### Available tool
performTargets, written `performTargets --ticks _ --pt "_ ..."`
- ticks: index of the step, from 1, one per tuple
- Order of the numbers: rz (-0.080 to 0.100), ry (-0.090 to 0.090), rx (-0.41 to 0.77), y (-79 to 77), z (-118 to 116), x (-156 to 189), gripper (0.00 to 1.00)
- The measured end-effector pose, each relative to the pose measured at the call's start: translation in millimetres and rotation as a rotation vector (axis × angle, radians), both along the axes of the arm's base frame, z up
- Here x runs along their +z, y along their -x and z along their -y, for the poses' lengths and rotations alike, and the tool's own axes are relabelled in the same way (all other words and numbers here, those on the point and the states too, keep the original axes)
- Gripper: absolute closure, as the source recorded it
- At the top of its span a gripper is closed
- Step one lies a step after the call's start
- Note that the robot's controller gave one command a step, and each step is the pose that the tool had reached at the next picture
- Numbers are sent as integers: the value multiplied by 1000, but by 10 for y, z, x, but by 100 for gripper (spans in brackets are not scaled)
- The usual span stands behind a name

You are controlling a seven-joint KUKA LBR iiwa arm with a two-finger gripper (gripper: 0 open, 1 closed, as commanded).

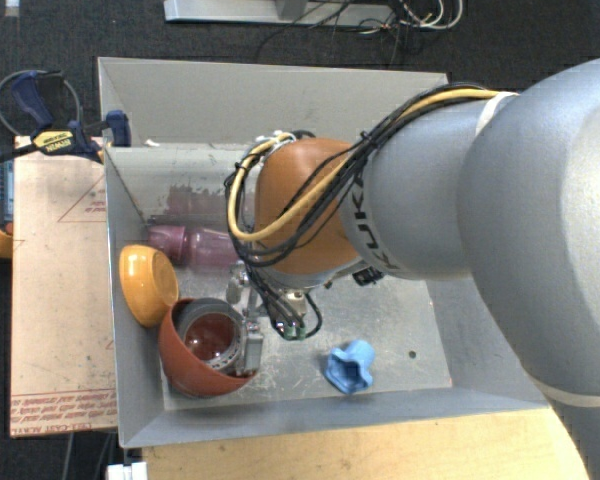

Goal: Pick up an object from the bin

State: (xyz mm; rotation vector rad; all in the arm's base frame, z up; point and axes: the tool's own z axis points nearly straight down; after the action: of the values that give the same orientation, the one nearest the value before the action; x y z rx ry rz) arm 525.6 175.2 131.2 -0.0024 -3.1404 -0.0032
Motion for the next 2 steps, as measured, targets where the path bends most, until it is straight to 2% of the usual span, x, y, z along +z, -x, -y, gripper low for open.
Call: performTargets --ticks 1,2 --pt "0 0 0 0 0 0 0" --pt "4 -2 -45 123 18 -14 0"
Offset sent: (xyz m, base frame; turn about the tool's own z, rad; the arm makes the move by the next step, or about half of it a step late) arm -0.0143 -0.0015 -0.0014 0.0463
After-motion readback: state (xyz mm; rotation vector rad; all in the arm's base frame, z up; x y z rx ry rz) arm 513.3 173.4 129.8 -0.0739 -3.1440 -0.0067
